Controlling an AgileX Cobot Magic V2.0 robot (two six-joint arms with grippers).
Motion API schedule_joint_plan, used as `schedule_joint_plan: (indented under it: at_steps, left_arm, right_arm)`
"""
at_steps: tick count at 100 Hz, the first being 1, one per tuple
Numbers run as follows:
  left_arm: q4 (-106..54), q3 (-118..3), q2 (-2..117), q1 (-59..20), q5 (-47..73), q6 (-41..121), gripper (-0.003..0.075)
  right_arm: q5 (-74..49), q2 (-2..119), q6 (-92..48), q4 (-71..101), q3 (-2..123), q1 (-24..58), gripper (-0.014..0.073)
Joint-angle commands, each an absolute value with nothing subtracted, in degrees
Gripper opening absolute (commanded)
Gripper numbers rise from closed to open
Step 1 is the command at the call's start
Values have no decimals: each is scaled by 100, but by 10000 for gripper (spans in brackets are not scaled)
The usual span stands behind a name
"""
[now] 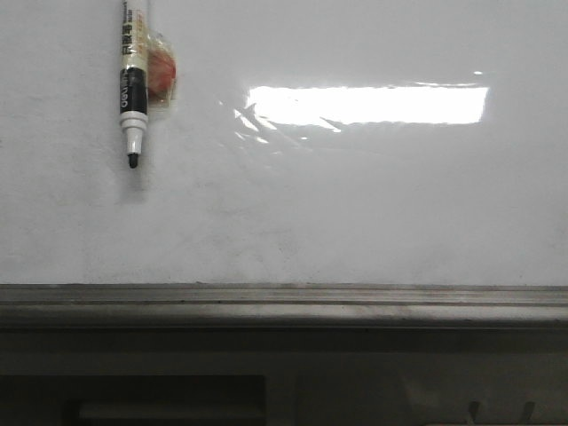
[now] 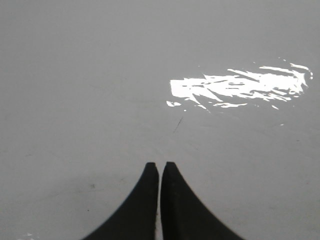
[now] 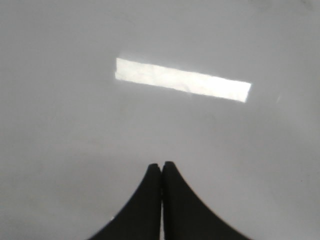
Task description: Write number 6 on whiteboard
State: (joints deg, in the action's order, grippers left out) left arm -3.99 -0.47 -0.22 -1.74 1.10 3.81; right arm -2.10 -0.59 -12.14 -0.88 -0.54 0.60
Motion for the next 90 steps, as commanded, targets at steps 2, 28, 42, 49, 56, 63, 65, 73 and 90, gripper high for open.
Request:
schedule_joint_plan:
  at_steps: [2,28,42,49,56,63,65,73,90]
  left_arm:
    - [-441,231,-206,-220,-312,347,-20]
    - [-562,231,-206,-220,-322,347,-20]
    - [-946,231,-206,-220,-493,347,-20]
    - [-1341,231,-206,-220,-493,347,-20]
    - [-1910,231,-206,-220,-530,347,-20]
    - [-2542,231,-206,-220,-530,347,-20]
    - [-2717,231,-206,-220,-530,347,-20]
    - [-3434,220,-206,-220,-530,347,-20]
    - [-4022,-29,-195,-220,-297,347,-20]
  right_arm:
    - [336,-169,-1225,-124,-188,29,-48]
    - [397,-169,-1225,50,-188,29,-48]
    - [461,-169,-1225,552,-188,29,-48]
    - [511,-169,-1225,926,-188,29,-48]
    - [522,-169,-1225,1328,-188,29,-48]
    - [545,-169,-1225,1800,-188,29,-48]
    - [545,-169,-1225,1996,-188,29,-48]
    - [545,-169,-1225,2912,-188,29,-48]
    - [120,-158,-1225,3451,109,29,-46]
